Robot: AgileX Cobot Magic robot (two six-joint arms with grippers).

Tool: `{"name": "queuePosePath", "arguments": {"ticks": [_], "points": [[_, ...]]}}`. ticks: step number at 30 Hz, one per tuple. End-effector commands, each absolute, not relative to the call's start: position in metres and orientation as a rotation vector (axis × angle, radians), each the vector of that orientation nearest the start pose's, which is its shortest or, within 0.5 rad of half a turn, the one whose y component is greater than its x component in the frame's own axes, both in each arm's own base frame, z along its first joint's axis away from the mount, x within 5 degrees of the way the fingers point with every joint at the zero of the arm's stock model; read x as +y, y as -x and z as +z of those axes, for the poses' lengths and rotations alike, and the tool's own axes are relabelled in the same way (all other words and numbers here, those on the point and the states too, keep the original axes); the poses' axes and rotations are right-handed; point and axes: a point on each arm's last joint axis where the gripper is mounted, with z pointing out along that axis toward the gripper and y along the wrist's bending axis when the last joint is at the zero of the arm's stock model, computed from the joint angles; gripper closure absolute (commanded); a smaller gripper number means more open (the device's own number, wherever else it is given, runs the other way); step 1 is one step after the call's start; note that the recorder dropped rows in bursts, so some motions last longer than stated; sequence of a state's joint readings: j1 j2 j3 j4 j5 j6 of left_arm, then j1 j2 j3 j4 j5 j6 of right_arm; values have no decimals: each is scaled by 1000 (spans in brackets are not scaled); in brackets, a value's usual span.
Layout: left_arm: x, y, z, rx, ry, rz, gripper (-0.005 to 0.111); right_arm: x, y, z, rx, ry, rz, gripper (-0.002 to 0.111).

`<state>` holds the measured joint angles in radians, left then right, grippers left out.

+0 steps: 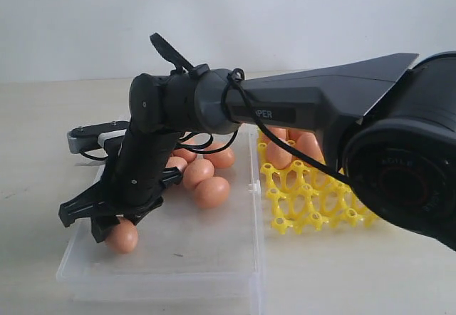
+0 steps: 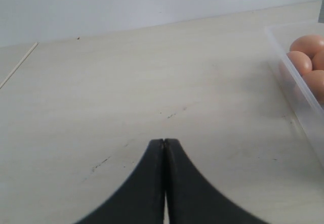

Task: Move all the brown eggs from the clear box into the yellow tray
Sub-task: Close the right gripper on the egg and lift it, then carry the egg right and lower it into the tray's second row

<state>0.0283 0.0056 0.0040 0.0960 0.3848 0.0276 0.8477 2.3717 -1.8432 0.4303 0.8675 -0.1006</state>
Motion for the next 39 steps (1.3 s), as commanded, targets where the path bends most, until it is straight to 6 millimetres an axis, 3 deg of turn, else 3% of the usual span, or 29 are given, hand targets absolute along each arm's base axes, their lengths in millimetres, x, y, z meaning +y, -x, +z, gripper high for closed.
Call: {"name": "queuePosePath", "arguments": {"ticks": [1,2,3,10,19,26,34,39], "points": [[5,-52,179,1862,-51,131,107,386,-305,122,2773,1036,641,97],[5,-52,179,1862,-51,131,107,386,-305,122,2770,1052,637,106],[5,-52,179,1862,-51,131,107,385,-305,122,2767,1068,632,108],[5,-52,179,1862,-49,129,107,381,-304,122,2767,1142,571,108],[5,-52,179,1862,-50,130,107,367,-298,182,2415,987,638,108],[5,-52,179,1862,-49,129,107,321,-272,207,2180,860,616,108],[5,-52,179,1862,-51,131,107,239,-250,236,1929,589,423,108],[5,-52,179,1862,-49,129,107,183,-249,232,1924,447,305,108]]}}
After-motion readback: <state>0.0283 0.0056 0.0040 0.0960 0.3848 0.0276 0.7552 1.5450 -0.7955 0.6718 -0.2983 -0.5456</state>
